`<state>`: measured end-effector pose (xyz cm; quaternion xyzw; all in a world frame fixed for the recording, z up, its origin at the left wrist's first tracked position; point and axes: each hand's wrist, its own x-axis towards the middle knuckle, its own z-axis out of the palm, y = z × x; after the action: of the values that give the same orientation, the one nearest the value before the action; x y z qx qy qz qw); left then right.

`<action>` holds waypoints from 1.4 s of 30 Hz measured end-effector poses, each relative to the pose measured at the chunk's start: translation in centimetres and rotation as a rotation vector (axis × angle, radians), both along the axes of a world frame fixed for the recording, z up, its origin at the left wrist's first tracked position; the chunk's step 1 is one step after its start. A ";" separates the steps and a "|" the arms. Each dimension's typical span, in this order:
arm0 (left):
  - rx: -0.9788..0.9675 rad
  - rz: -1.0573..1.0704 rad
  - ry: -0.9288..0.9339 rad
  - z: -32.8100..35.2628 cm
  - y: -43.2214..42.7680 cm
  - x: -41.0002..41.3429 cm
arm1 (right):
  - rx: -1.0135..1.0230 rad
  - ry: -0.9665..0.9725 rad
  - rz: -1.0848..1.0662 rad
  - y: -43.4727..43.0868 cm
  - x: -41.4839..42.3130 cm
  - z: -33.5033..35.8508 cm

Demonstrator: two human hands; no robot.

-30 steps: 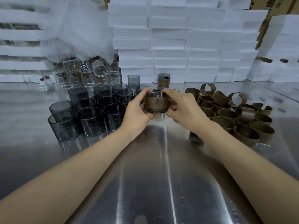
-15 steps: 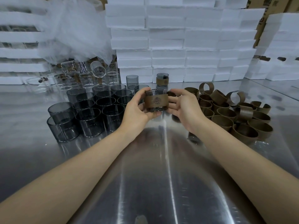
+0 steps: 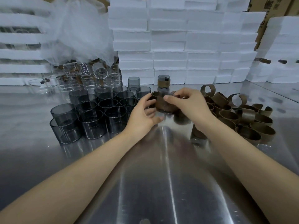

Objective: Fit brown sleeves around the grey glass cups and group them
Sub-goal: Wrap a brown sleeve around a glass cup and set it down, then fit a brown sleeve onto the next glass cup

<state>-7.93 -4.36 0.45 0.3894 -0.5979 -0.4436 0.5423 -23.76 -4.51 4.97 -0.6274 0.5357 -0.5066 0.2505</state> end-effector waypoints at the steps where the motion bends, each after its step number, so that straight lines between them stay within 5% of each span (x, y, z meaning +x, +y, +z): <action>1: 0.012 0.016 -0.026 -0.1 -0.1 0.0 | -0.019 -0.045 -0.041 -0.3 -0.4 0.5; 5: -0.018 0.089 -0.261 -0.6 -0.9 0.1 | -0.050 -0.124 -0.179 -4.2 -1.7 2.9; 13: -0.196 0.181 -0.486 -0.6 -1.2 -0.1 | 0.019 0.123 -0.281 -14.8 -0.2 3.0; 18: -0.174 0.165 -0.501 -0.4 -1.1 -0.2 | 0.165 0.449 -0.302 -17.3 0.6 1.8; 22: -0.178 0.159 -0.480 -0.4 -1.1 -0.2 | 0.235 0.521 -0.311 -18.0 0.7 1.1; 29: -0.170 0.163 -0.531 -0.6 -1.4 0.1 | 0.011 0.304 -0.221 -13.5 1.2 3.2; 35: -0.142 0.179 -0.515 -0.6 -1.5 -0.2 | 0.042 -0.027 -0.091 -3.6 3.9 -0.1; 42: -0.078 0.192 -0.418 -0.4 -0.8 0.2 | 0.003 0.237 -0.090 -1.2 3.8 -5.0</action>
<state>-7.73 -5.19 0.05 0.5068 -0.6740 -0.2762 0.4611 -19.97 -5.67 -0.05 -0.6580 0.5898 -0.4386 0.1635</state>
